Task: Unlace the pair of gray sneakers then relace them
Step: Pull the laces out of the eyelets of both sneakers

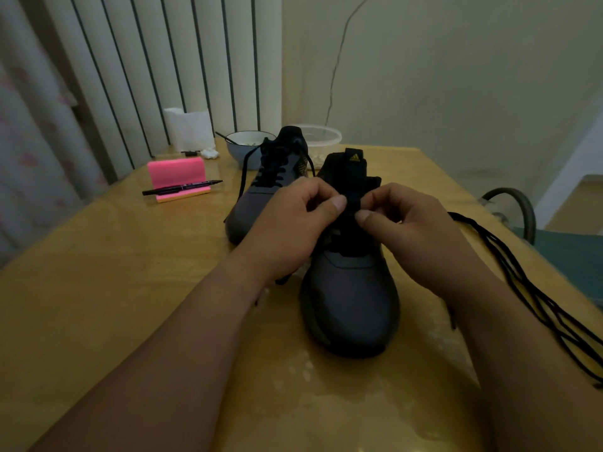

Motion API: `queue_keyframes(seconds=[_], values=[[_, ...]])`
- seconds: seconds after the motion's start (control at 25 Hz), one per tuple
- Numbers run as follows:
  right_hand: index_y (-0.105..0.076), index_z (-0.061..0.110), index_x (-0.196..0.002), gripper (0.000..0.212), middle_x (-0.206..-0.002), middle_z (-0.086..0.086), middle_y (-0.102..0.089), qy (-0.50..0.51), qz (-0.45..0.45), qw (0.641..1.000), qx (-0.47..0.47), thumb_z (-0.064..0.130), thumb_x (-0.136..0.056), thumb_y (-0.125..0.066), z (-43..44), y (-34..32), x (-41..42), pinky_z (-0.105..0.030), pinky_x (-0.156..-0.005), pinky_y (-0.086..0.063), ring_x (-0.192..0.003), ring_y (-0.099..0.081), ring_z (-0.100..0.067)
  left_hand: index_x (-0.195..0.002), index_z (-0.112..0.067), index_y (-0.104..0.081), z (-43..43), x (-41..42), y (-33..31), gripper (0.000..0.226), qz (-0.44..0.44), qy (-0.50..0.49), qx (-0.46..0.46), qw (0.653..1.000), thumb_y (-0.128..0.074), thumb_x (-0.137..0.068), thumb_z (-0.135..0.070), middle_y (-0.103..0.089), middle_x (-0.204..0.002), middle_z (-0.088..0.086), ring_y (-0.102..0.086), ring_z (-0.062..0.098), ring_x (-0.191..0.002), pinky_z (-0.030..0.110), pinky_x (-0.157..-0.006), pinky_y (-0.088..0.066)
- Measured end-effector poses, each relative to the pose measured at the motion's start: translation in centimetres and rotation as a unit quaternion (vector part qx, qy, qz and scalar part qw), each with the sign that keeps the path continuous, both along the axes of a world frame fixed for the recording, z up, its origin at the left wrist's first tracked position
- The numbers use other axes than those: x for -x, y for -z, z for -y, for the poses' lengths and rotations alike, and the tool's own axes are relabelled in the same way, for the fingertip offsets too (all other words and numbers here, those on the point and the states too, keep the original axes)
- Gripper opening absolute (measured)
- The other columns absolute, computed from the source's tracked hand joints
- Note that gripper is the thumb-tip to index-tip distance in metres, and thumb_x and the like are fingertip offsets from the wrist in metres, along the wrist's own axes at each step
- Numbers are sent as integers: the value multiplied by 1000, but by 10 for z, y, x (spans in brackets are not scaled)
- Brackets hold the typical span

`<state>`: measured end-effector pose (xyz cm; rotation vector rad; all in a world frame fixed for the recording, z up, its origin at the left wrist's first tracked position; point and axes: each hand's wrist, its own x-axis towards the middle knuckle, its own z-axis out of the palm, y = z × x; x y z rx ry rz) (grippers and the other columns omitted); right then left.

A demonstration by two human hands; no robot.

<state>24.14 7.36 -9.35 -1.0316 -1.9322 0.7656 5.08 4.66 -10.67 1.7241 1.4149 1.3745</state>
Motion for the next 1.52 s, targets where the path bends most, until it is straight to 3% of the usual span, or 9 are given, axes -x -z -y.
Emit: queue_keyframes(seconds=[0.12, 0.24, 0.52, 0.8, 0.96, 1.08, 1.2, 1.36, 1.52], values=[[-73, 17, -95, 10, -80, -2, -72, 27, -63, 998, -1, 25, -99, -68, -1, 3, 9, -29, -61, -56, -74, -69, -10, -107, -25, -72, 2, 5, 0, 15, 18, 22, 6, 1000, -57, -107, -21, -71, -101, -1, -69, 10, -93, 25, -79, -57], [-68, 7, -93, 12, -67, 13, -66, 0, -166, 983, 83, 13, -101, -62, -5, 5, 7, -12, -57, -48, -61, -60, 5, -121, -35, -65, 5, 10, 4, 27, -60, 42, -15, 997, -60, -103, -15, -63, -98, -4, -63, 9, -84, 21, -70, -50], [-66, 8, -89, 10, -80, -3, -65, -53, -267, 945, 178, 9, -98, -60, -11, 8, 6, -32, -78, -50, -77, -62, -16, -116, -41, -64, 8, 8, 6, 20, -111, 29, -54, 992, -66, -101, -27, -56, -104, -5, -60, 9, -91, 13, -75, -45], [-69, -5, -102, 20, -89, -13, -70, -42, -232, 960, 150, 14, -97, -67, -12, 12, 6, -46, -88, -52, -87, -65, -26, -98, -30, -63, 7, 3, 1, 9, -119, 27, -65, 990, -64, -103, -23, -53, -100, -7, -56, 6, -90, 11, -79, -43], [-71, -3, -99, 16, -85, -10, -70, -30, -221, 962, 155, 13, -98, -66, -12, 12, 6, -46, -86, -53, -83, -64, -25, -102, -24, -62, 8, 3, 0, 7, -48, 39, -36, 997, -58, -106, -22, -60, -101, -4, -62, 11, -93, 22, -81, -50], [-72, 3, -94, 12, -81, -8, -68, -25, -228, 958, 173, 12, -98, -65, -12, 12, 7, -45, -86, -52, -83, -62, -26, -103, -20, -63, 10, 4, -1, 8, -6, 43, 4, 999, -56, -107, -22, -61, -99, -3, -59, 2, -87, 16, -77, -47], [-72, 3, -95, 11, -80, -6, -69, -20, -221, 961, 165, 11, -98, -65, -12, 13, 7, -41, -83, -54, -80, -63, -22, -98, -21, -59, 13, 4, -3, 10, -82, 30, 7, 996, -56, -107, -26, -49, -110, -10, -52, -5, -91, 5, -78, -40], [-72, 5, -96, 11, -82, -6, -70, -24, -212, 964, 162, 12, -99, -65, -13, 14, 6, -37, -80, -55, -79, -65, -19, -104, -24, -59, 17, 9, -6, 10, -161, 49, -20, 986, -68, -99, -24, -41, -117, -10, -49, -4, -91, 7, -79, -41], [-72, 5, -95, 12, -80, -2, -72, -24, -203, 968, 146, 13, -100, -65, -11, 14, 6, -24, -71, -57, -75, -68, -10, -99, -23, -60, 21, 0, -6, 8, -140, 18, -79, 987, -67, -100, -19, -53, -100, -9, -52, 1, -82, 10, -74, -42]])
